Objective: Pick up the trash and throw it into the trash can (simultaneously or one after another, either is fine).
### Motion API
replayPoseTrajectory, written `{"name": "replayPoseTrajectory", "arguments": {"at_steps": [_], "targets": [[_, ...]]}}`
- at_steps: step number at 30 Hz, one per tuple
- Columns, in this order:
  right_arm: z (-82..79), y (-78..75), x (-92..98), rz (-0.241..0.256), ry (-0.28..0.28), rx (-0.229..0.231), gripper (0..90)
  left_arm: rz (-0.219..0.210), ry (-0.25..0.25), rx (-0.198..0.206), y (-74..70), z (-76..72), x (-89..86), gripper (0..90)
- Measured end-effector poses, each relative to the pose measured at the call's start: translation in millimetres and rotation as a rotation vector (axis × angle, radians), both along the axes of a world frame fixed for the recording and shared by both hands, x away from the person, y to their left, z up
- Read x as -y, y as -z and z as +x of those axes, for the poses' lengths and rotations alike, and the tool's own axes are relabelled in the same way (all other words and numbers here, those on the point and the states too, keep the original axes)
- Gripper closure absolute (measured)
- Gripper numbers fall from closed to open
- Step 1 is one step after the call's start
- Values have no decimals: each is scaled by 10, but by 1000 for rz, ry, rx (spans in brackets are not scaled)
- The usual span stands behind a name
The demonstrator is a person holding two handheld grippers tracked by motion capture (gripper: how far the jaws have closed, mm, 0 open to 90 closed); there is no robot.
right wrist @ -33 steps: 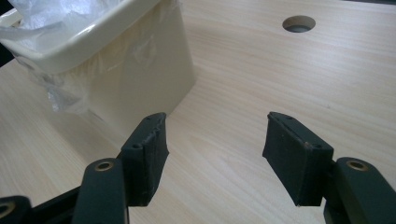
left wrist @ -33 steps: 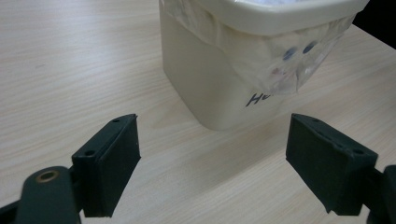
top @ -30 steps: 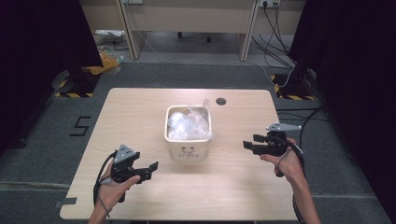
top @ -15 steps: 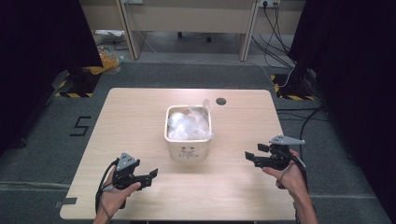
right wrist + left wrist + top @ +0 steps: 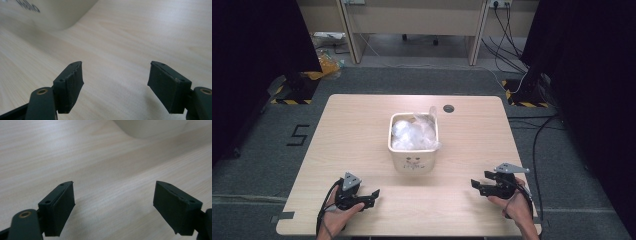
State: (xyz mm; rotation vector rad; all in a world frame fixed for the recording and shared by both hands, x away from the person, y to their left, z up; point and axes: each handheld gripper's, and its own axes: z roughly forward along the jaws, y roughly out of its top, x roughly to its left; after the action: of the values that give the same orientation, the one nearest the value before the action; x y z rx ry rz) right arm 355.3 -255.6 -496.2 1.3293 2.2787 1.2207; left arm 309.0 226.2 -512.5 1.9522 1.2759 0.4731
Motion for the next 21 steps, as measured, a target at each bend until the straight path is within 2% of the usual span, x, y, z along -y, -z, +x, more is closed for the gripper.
{"name": "replayPoseTrajectory", "arguments": {"at_steps": [2,3,6,11,13,14,17,20,21], "targets": [[-24,82,-19,-27,-1,-13,276,10,4,-14,66,-11,-2,170],[-24,82,-19,-27,-1,-13,276,13,7,-8,86,-19,-6,170],[-61,151,-18,-59,6,-24,272,29,9,-7,86,-32,-15,164],[-129,155,-1,-89,15,-5,268,66,9,12,107,-37,-16,157],[-155,160,-1,-106,8,5,257,63,6,14,110,-36,-14,151],[-189,175,-19,-123,2,24,238,62,5,14,111,-35,-13,147],[-208,195,-38,-134,-4,43,213,63,6,13,112,-34,-12,143],[-233,199,-111,-204,-7,62,194,63,6,13,112,-33,-13,141],[-233,202,-131,-207,-1,62,190,64,6,13,112,-33,-12,140]]}}
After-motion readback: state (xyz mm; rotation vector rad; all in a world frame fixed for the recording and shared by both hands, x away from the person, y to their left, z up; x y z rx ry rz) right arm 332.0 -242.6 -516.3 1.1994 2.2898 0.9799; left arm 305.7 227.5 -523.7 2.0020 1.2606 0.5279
